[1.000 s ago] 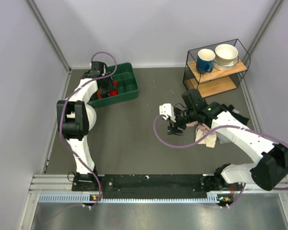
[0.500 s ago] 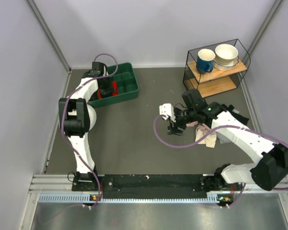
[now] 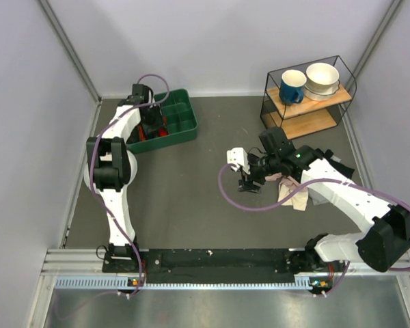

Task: Roll the underwear
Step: Place the underwear in the bin.

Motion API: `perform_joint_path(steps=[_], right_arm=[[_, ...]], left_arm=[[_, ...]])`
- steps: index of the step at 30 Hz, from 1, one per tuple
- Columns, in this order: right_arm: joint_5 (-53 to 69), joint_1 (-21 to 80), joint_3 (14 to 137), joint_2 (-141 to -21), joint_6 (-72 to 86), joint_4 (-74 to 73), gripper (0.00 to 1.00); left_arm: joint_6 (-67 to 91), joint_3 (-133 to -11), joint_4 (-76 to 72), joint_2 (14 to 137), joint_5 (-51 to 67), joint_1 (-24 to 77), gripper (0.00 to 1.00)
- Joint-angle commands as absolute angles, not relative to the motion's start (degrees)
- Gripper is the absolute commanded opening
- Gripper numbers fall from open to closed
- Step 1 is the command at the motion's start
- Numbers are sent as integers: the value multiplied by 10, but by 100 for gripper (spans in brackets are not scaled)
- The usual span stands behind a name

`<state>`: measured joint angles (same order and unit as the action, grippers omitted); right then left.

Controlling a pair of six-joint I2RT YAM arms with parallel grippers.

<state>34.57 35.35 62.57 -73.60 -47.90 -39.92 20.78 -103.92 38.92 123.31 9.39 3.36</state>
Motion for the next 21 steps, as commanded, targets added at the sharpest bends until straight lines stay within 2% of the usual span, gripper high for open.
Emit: perform_joint_path(steps=[1,11,21], right_arm=[[357,348,626,-723,-480,-393,68],[360,349,628,-722,-476,-393,68],[352,349,624,-723,-478,-393,68]], left_arm=[[193,-1096,398,1221,94,33,48],[185,-1106,400,1201,98,26,50],[183,-1145,402,1238,120,25,36]])
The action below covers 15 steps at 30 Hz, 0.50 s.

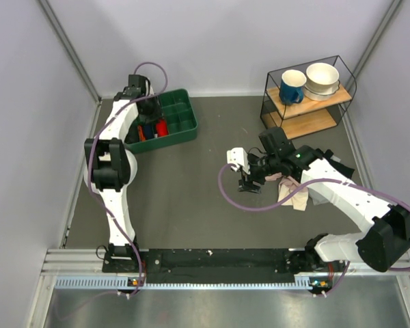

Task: Roll the underwear
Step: Place the underwear in the bin.

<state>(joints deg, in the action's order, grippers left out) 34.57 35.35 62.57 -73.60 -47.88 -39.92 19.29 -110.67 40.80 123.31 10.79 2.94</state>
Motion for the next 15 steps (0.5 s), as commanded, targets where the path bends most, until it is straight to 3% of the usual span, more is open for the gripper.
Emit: perform_joint_path(steps=[1,15], right_arm=[[352,348,624,-723,-478,-393,68],[344,348,626,-733,-475,-393,68]], left_arm=[[182,-1143,406,1244,120,25,35],[159,-1123,412,1272,129,16,33]])
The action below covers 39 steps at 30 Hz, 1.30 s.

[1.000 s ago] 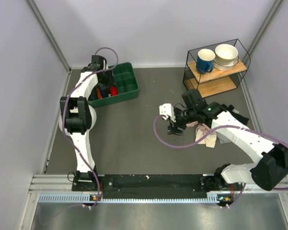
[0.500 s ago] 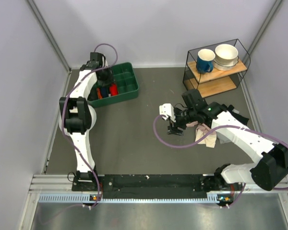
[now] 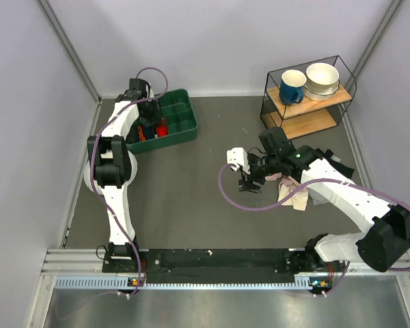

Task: Roll the underwear
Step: Place the underwear in the bin, then reset both arms

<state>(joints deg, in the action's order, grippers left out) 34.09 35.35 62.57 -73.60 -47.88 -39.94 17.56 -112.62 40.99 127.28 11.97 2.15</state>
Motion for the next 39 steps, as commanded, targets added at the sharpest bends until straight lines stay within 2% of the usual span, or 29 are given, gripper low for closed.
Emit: perform_joint_path(steps=[1,7,12,18,19,20,21,23,24,29,33,36,39], right_arm=[[345,347,626,-734,-474,-393,68],[340,341,631,-730,-465,-393,68],[352,306,656,-724,-433,-393,68],[313,261,714,-718,-382,-393,73],[304,258,737,-714,-377,-393,75],[290,250,748,-709,-372,-393,77],[283,246,761,-701,-360,-393,82],[260,237,801,-694,-345,-389,88],[245,236,813,-692,-312,-383,99],[135,236,896,-689,-140,-364,99],[114,222,927,-676,-11,-362,99],[120,175,931,-660,23,-362,99],[117,146,924,-636,23,-362,99]], left_arm=[[158,-1119,410,1271,130,15,33],[147,-1121,402,1243,148,4,33],[124,-1104,368,1159,194,4,40],[101,-909,254,955,289,4,55],[92,-888,228,897,307,4,61],[86,-871,228,869,322,4,86],[78,-841,229,839,345,4,99],[65,-808,229,749,358,4,99],[65,-774,226,717,355,4,99],[70,-679,216,512,323,-20,99],[43,-598,216,394,343,-16,99],[45,-541,189,306,394,-15,99],[52,-516,193,281,408,-12,99]])
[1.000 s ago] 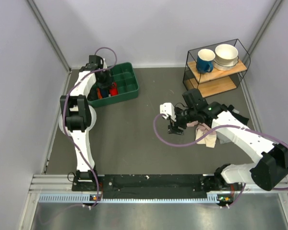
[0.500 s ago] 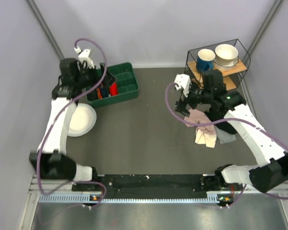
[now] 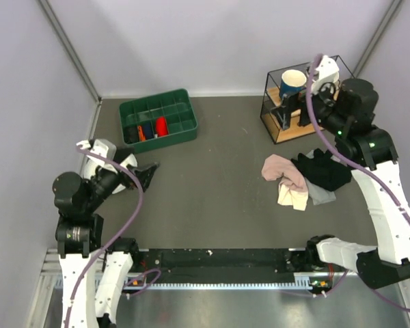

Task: Roll the underwear
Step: Reset both arms

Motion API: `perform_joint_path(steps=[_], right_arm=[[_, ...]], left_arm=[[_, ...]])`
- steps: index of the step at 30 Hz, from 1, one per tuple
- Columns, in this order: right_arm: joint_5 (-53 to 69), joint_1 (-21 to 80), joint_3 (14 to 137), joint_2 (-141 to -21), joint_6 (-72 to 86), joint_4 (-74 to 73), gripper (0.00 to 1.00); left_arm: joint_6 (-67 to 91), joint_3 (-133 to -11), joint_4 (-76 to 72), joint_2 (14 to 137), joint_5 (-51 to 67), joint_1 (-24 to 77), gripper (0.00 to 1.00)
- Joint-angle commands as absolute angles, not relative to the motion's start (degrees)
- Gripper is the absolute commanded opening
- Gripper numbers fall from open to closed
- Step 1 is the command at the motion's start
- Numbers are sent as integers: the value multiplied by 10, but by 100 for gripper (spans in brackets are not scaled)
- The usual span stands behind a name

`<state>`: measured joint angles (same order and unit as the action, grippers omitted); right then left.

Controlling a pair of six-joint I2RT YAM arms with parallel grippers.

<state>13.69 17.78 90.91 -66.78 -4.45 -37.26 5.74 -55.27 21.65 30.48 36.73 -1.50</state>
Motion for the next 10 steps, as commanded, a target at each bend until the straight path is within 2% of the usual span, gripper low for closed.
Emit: perform_joint_path(steps=[1,10], right_arm=[[124,135,917,-628,23,-362,99],[134,84,868,-577,26,-354,99]], left_arm=[[54,-514,199,278,409,-11,99],[63,-467,183,258,431,-2,99]])
